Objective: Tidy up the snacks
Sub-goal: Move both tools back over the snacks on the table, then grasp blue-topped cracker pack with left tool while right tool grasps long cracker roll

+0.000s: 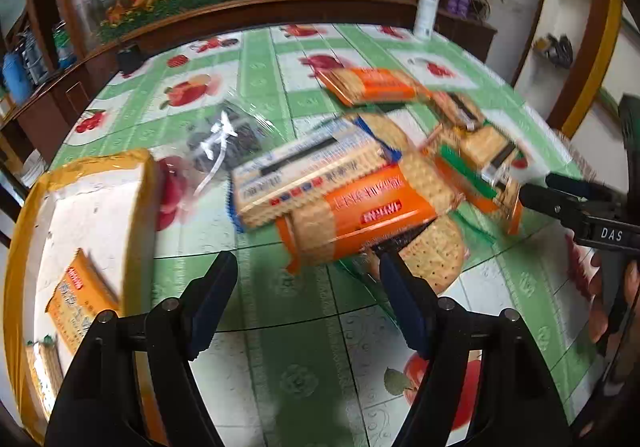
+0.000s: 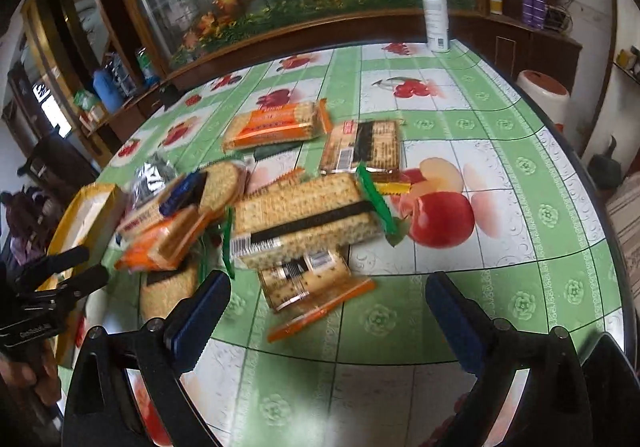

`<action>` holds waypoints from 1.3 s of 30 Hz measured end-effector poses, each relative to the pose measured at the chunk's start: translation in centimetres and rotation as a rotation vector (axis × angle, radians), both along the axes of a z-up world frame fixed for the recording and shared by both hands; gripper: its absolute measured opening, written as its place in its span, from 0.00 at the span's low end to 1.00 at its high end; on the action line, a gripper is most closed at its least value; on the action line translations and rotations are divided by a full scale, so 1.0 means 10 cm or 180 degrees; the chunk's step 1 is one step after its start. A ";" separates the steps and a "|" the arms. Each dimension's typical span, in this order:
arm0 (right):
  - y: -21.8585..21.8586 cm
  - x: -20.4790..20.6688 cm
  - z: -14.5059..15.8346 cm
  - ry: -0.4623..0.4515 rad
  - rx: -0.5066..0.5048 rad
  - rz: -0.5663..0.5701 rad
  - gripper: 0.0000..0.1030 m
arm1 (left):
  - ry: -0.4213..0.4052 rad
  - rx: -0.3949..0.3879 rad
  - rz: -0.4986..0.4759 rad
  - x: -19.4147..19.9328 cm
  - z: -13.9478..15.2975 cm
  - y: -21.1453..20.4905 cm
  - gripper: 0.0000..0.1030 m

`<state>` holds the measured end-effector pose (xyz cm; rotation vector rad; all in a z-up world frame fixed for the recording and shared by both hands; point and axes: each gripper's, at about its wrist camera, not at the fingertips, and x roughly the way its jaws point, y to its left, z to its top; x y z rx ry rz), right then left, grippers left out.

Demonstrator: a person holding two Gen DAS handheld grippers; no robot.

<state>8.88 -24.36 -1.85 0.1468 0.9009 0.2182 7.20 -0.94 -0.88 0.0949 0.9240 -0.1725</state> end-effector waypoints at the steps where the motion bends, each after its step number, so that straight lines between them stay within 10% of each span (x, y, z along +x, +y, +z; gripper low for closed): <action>1: 0.01 0.02 -0.04 0.0023 -0.0062 0.0014 0.97 | 0.0009 0.0005 0.0002 0.01 -0.03 -0.01 0.71; 19: 0.43 0.37 -0.27 0.0193 -0.0393 0.0466 0.96 | 0.0210 -0.0210 -0.0043 0.19 -0.07 0.16 0.71; 28: 0.14 0.17 0.12 -0.0189 -0.0103 0.0339 0.97 | 0.0282 -0.0278 -0.0167 0.21 -0.08 0.17 0.71; 39: 0.86 0.65 0.05 0.0186 -0.1193 0.2146 0.96 | 0.0363 0.0069 -0.0960 0.38 0.00 -0.12 0.71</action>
